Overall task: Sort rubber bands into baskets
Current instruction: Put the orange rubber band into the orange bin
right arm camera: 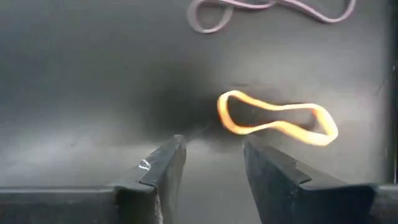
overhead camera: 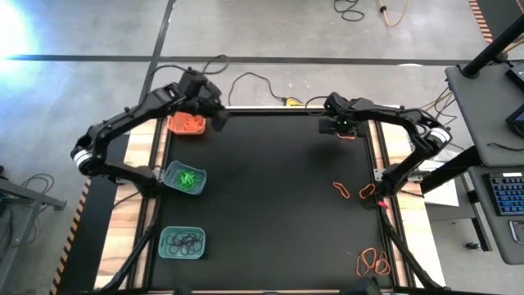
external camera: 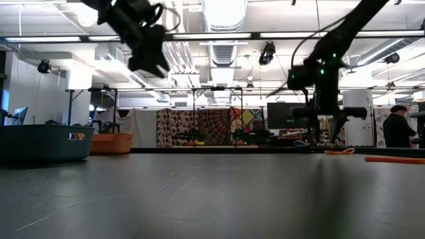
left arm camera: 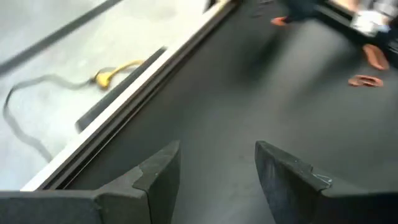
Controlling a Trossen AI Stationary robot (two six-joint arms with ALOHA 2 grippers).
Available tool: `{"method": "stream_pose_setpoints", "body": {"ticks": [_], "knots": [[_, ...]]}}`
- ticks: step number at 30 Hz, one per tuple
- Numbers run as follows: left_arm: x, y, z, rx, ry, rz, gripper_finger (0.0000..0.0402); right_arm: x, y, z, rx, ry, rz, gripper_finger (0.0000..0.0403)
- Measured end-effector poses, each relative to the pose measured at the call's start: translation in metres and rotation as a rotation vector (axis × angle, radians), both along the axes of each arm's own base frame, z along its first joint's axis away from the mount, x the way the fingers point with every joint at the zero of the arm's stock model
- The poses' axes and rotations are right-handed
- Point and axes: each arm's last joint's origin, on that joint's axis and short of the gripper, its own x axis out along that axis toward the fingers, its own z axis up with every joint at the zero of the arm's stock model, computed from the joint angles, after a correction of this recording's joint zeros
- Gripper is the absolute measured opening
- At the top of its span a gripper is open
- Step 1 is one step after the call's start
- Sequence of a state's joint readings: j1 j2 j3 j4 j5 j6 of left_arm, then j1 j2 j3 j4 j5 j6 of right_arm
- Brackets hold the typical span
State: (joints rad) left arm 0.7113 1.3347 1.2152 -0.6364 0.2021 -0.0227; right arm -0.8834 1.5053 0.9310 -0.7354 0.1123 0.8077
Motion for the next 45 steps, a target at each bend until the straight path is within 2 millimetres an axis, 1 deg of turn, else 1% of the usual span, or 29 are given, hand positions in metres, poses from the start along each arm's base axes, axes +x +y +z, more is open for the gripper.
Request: {"method": "stream_pose_setpoints", "body": {"ticks": [2, 5, 10, 14, 19, 21, 23, 26, 29, 33, 38, 42, 45], "knots": [[0.008, -0.01, 0.002, 0.031, -0.01, -0.055, 0.0189, -0.004, -0.005, -0.008, 0.02, 0.016, -0.004, 0.0142], [0.015, -0.019, 0.003, 0.074, 0.007, -0.082, 0.0189, -0.007, -0.011, -0.018, 0.048, 0.042, 0.026, 0.0123], [0.016, -0.022, 0.003, 0.098, 0.031, -0.06, 0.0189, -0.009, -0.019, -0.029, 0.054, 0.053, 0.064, 0.0088], [0.016, -0.022, 0.003, 0.099, 0.038, -0.055, 0.0189, -0.009, -0.021, -0.035, 0.069, 0.067, 0.078, 0.0055], [0.015, -0.022, 0.003, 0.099, 0.038, -0.054, 0.0189, -0.009, -0.021, -0.035, 0.065, 0.08, 0.122, 0.0017], [0.015, -0.022, 0.003, 0.099, 0.039, -0.055, 0.0189, -0.007, -0.02, -0.031, 0.052, 0.074, 0.138, 0.0011], [0.015, -0.022, 0.003, 0.1, 0.039, -0.054, 0.0189, -0.002, -0.017, -0.025, 0.03, 0.063, 0.171, 0.001], [0.015, -0.022, 0.003, 0.109, 0.044, -0.063, 0.0189, 0.02, -0.01, -0.008, -0.04, 0.013, 0.235, 0.0009], [0.017, -0.021, 0.003, 0.122, 0.041, -0.067, 0.0189, 0.05, 0.001, 0.001, -0.075, -0.039, 0.322, 0.0009], [0.019, -0.019, 0.005, 0.152, 0.016, -0.068, 0.0189, 0.101, 0.015, 0.008, -0.121, -0.133, 0.448, 0.0009], [0.018, -0.018, 0.006, 0.175, 0.022, -0.082, 0.0189, 0.168, 0.031, 0.008, -0.163, -0.206, 0.584, 0.0009], [0.009, -0.02, 0.01, 0.176, 0.039, -0.079, 0.0189, 0.219, 0.044, 0.014, -0.217, -0.251, 0.779, 0.0009], [0.0, -0.022, 0.014, 0.185, 0.061, -0.054, 0.0189, 0.25, 0.056, 0.014, -0.237, -0.277, 0.939, 0.0009]]}}
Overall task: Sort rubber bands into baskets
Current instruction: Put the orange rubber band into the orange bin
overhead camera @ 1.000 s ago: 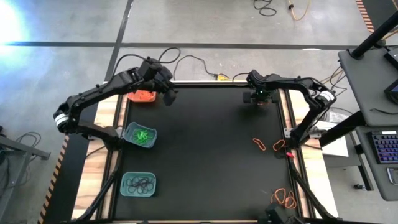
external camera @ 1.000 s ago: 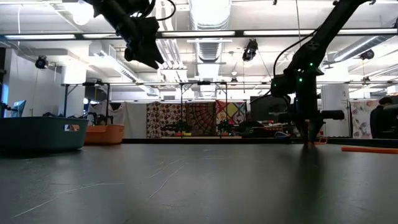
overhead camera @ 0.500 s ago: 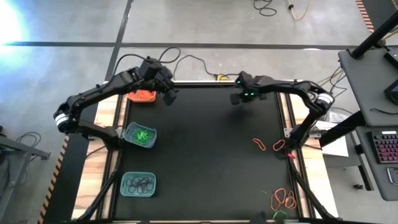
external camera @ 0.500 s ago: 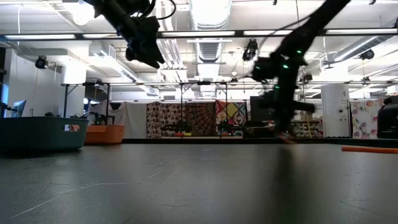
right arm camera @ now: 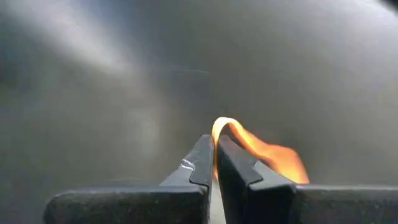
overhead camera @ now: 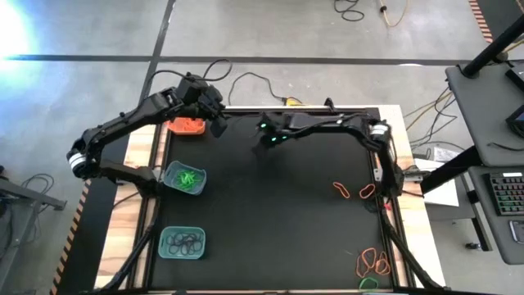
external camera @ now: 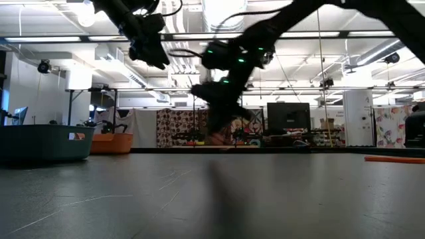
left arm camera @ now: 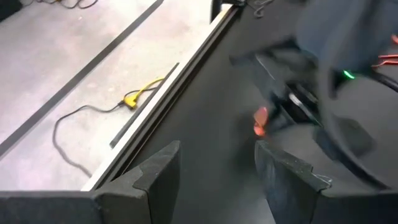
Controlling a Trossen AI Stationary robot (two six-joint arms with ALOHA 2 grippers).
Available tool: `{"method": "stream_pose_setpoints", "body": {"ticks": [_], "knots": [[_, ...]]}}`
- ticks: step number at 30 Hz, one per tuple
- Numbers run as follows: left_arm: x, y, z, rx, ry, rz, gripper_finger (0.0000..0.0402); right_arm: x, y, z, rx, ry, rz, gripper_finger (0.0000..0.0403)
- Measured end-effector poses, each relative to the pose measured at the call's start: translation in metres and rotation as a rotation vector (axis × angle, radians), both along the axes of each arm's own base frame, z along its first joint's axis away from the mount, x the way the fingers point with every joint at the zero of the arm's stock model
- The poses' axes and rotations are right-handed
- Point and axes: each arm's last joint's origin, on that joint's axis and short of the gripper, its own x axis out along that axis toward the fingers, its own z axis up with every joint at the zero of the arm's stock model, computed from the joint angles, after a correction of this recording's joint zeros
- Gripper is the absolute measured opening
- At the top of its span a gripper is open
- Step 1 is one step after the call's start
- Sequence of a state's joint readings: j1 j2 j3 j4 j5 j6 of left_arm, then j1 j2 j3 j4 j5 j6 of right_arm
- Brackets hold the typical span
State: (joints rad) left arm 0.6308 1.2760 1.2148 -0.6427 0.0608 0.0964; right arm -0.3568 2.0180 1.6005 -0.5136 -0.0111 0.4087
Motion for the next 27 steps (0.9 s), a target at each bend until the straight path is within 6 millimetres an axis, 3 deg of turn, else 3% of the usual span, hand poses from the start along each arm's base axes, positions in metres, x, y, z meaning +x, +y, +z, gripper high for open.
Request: {"method": "stream_pose_setpoints", "body": {"ticks": [8, 14, 19, 27], "knots": [[-0.025, -0.007, 0.011, 0.027, 0.043, 0.045, 0.0189, 0.046, 0.012, -0.012, 0.05, -0.062, 0.226, 0.0009], [-0.032, -0.013, 0.012, 0.017, 0.067, 0.03, 0.0189, 0.062, 0.009, -0.022, 0.138, -0.01, 0.167, 0.0016], [-0.031, -0.013, 0.011, 0.005, 0.073, 0.022, 0.0189, 0.069, 0.006, -0.013, 0.15, 0.028, 0.165, 0.0068], [-0.024, -0.008, 0.003, -0.029, 0.093, 0.019, 0.0189, 0.061, 0.01, 0.031, 0.092, 0.055, 0.267, 0.018]]}}
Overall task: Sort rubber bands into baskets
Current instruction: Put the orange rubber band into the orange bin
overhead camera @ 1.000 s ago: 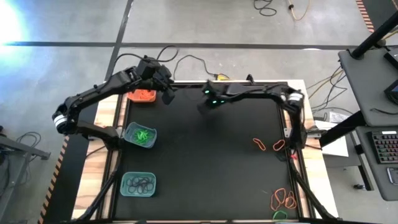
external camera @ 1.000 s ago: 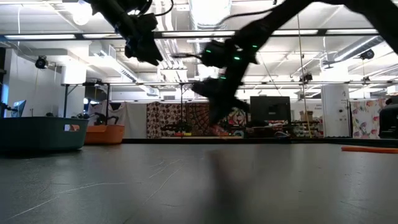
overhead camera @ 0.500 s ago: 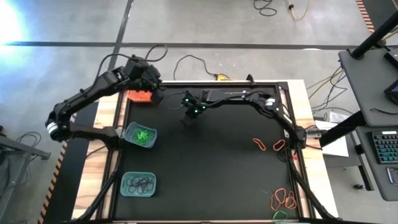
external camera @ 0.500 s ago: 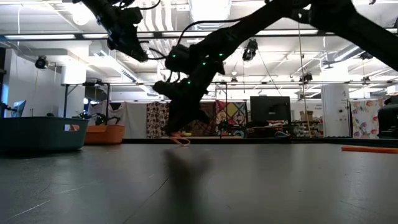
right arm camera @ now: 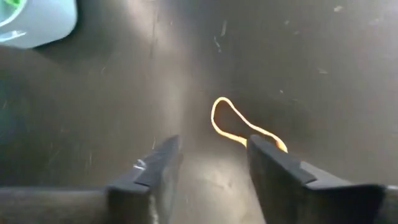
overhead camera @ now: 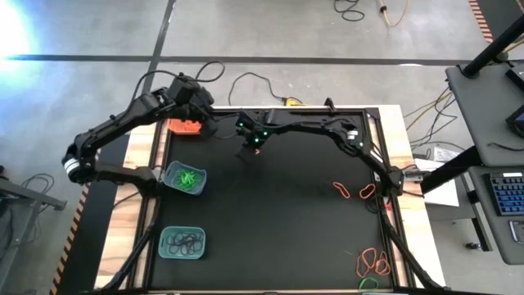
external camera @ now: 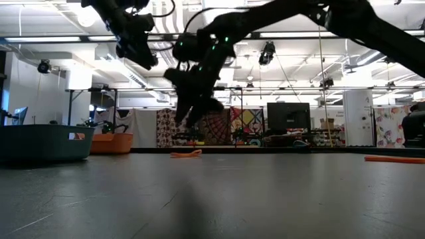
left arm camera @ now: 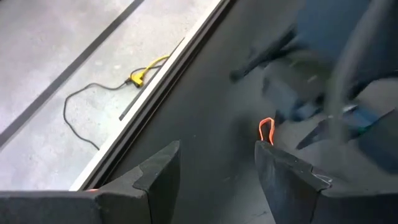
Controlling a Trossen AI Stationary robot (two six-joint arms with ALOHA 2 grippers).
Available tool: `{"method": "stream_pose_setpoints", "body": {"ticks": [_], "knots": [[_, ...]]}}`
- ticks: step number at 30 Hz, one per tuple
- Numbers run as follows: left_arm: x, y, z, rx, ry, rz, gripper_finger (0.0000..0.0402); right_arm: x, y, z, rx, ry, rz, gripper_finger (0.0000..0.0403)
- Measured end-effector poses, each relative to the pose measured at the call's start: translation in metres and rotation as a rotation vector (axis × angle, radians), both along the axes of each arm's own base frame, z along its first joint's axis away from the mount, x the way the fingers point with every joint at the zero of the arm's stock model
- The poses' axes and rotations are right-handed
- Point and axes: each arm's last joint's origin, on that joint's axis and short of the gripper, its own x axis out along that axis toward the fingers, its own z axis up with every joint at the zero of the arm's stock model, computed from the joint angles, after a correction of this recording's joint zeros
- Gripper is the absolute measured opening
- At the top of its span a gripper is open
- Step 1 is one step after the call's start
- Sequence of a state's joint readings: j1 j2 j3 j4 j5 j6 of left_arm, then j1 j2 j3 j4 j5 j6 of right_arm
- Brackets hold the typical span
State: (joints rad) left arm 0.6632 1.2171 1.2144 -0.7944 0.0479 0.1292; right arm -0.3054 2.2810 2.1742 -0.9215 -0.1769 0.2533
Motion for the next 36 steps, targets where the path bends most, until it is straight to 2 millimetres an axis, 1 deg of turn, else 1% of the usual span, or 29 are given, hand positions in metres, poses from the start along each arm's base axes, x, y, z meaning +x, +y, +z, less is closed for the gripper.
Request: {"method": "stream_pose_setpoints", "body": {"ticks": [3, 7, 10, 13, 17, 21, 24, 27, 30, 36], "knots": [[0.003, 0.002, -0.003, -0.017, 0.004, 0.01, 0.019, -0.009, 0.001, 0.015, -0.063, 0.012, 0.013, 0.021], [0.006, 0.004, -0.011, -0.053, 0.007, 0.03, 0.0193, -0.023, 0.003, 0.018, -0.104, 0.055, 0.026, 0.0242], [0.009, 0.004, -0.023, -0.084, -0.008, 0.025, 0.0193, -0.037, 0.004, 0.02, -0.134, 0.088, 0.019, 0.0261], [0.015, 0.001, -0.043, -0.122, -0.05, -0.01, 0.0193, -0.052, 0.006, 0.024, -0.175, 0.114, -0.016, 0.0275], [0.022, -0.005, -0.07, -0.161, -0.067, -0.02, 0.0198, -0.074, 0.012, 0.02, -0.176, 0.139, -0.073, 0.0285], [0.03, -0.012, -0.099, -0.178, -0.029, -0.064, 0.0222, -0.094, 0.018, 0.022, -0.167, 0.114, -0.13, 0.0288], [0.036, -0.018, -0.123, -0.201, 0.01, -0.143, 0.0247, -0.105, 0.021, 0.026, -0.158, 0.074, -0.179, 0.0288], [0.043, -0.024, -0.149, -0.201, 0.013, -0.181, 0.0269, -0.112, 0.024, 0.031, -0.15, 0.034, -0.218, 0.0288], [0.05, -0.025, -0.167, -0.173, 0.01, -0.222, 0.0285, -0.118, 0.026, 0.037, -0.142, 0.011, -0.245, 0.0288], [0.06, -0.019, -0.195, -0.103, 0.061, -0.256, 0.0301, -0.12, 0.028, 0.041, -0.125, 0.001, -0.276, 0.0288]]}}
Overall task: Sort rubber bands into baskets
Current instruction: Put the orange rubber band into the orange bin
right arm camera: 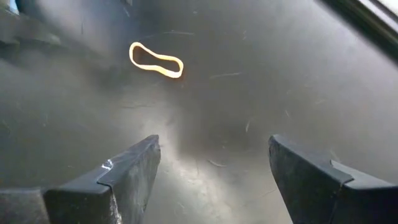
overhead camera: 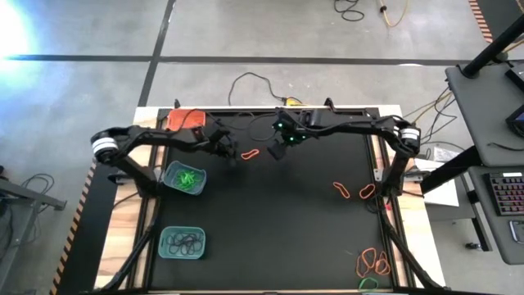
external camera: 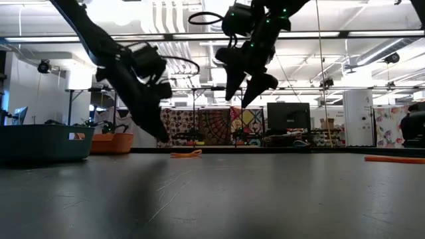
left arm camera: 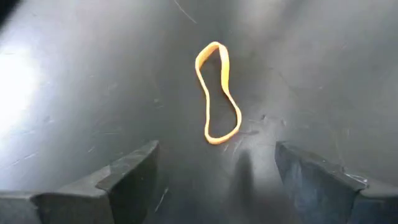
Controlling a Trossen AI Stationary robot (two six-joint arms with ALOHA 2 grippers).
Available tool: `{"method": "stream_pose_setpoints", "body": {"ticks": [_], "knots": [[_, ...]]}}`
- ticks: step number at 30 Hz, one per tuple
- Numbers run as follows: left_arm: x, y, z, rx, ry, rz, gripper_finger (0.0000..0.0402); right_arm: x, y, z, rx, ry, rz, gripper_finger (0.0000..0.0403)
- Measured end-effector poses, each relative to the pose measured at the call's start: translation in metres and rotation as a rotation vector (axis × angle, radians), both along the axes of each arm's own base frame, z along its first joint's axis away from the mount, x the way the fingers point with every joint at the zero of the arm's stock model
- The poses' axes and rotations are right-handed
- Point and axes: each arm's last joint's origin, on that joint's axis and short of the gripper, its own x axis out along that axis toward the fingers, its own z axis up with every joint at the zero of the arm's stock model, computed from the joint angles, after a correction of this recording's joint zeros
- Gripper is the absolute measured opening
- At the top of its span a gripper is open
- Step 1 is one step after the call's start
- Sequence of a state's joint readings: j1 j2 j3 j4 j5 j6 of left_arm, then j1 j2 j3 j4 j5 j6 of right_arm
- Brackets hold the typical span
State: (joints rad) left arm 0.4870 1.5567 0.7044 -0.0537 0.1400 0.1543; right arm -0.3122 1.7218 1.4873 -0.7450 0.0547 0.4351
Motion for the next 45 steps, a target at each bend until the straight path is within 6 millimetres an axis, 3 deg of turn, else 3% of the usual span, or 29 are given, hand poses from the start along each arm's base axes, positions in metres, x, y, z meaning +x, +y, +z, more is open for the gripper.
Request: {"method": "stream_pose_setpoints", "body": {"ticks": [13, 28, 36, 45], "knots": [[0.036, 0.017, -0.034, 0.007, 0.012, 0.01, 0.0258, 0.0, 0.001, -0.001, 0.044, -0.012, -0.076, 0.0286], [0.057, 0.023, -0.037, 0.027, -0.038, -0.002, 0.0213, 0.0, 0.001, -0.001, 0.043, -0.011, -0.073, 0.0269], [0.065, 0.004, -0.038, 0.048, -0.02, -0.022, 0.0129, 0.0, 0.001, -0.001, 0.038, -0.008, -0.064, 0.0266], [0.067, 0.0, -0.038, 0.039, -0.017, 0.016, 0.0038, 0.0, 0.001, -0.001, 0.032, -0.006, -0.053, 0.0258]]}}
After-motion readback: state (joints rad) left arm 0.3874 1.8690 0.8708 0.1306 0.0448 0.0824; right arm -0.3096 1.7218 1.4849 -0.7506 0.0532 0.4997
